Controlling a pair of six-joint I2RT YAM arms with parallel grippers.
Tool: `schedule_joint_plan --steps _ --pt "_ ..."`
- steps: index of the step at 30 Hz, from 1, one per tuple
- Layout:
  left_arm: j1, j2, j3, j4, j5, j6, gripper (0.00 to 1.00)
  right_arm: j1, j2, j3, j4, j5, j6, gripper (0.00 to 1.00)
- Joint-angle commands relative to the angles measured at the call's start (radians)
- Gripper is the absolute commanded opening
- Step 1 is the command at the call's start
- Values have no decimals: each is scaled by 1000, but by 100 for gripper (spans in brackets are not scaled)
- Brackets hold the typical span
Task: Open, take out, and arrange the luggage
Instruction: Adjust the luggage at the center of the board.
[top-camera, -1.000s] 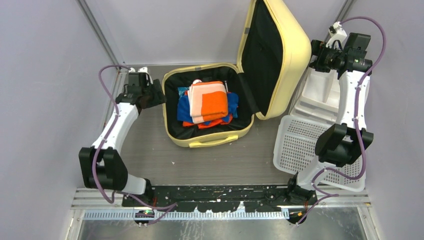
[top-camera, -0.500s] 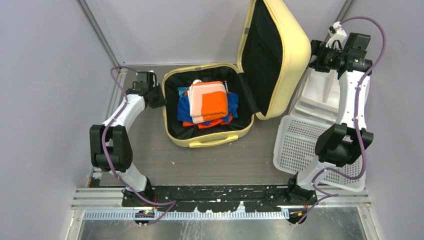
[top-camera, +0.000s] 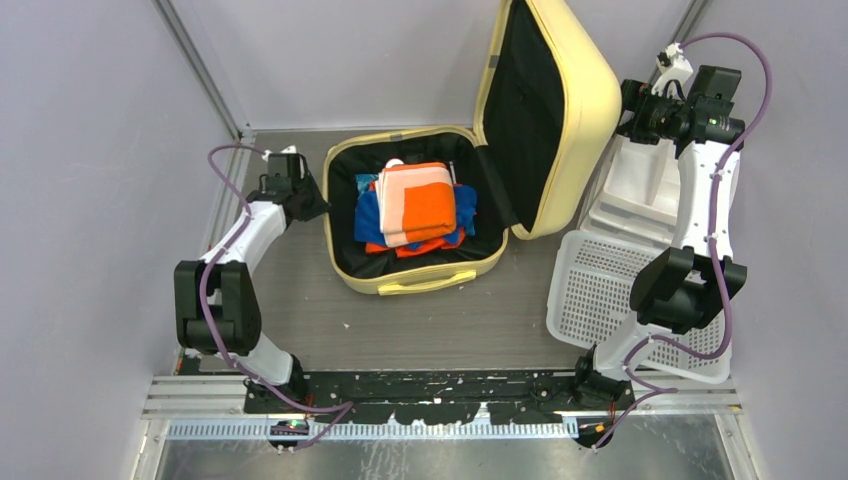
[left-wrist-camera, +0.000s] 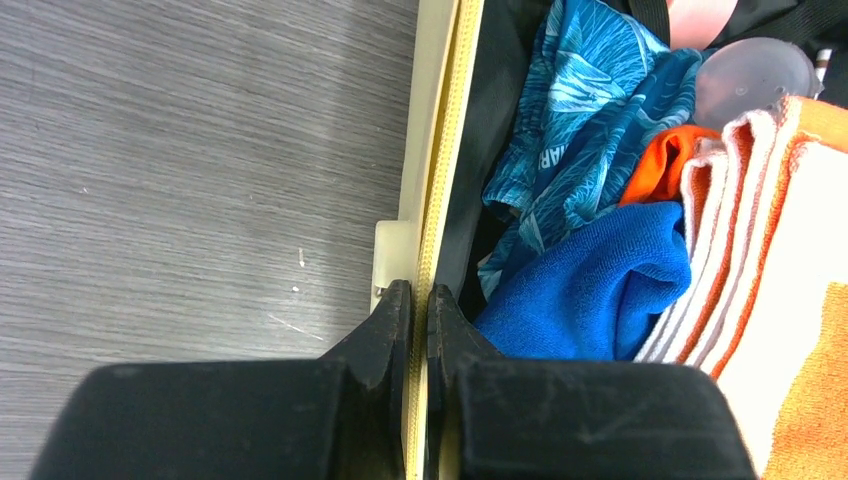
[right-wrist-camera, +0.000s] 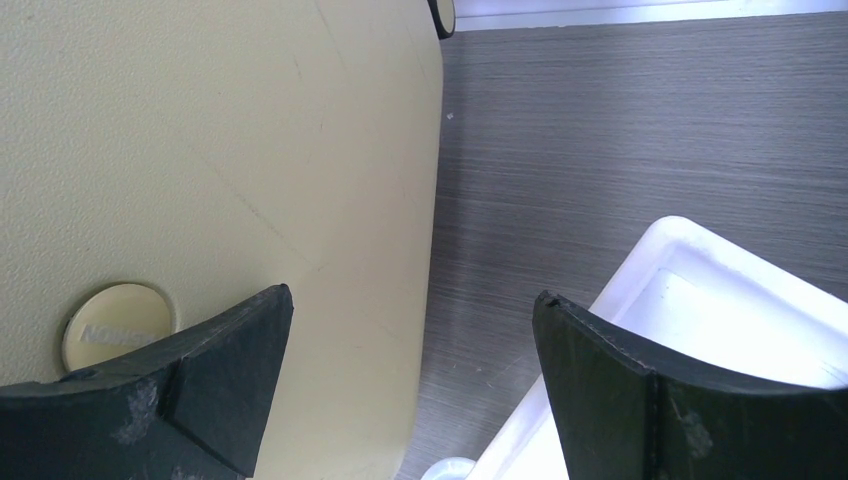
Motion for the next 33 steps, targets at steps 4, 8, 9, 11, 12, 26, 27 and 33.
schedule_joint_plan --steps 4,8,9,11,12,26,27,33 --pt "69 -125 -97 74 -35 -114 1 25 -14 41 -13 -77 7 94" --pt "123 -195 -175 113 -33 -184 0 50 -15 33 -16 -81 3 94" --pt "138 -214 -198 125 -33 -200 1 58 -16 31 -15 -79 3 94" --pt "170 -257 -243 137 -40 -243 1 76 -15 26 -13 -75 6 94" --pt "189 -282 -276 146 -41 -264 0 86 -14 24 -11 -72 6 94" --pt "383 -561 -485 16 -144 -483 0 317 39 26 0 -6 4 95" --pt "389 -573 -490 7 -147 -487 0 327 49 32 0 -3 3 95" --pt "402 -635 -455 -92 -129 -449 4 406 90 72 15 6 17 95"
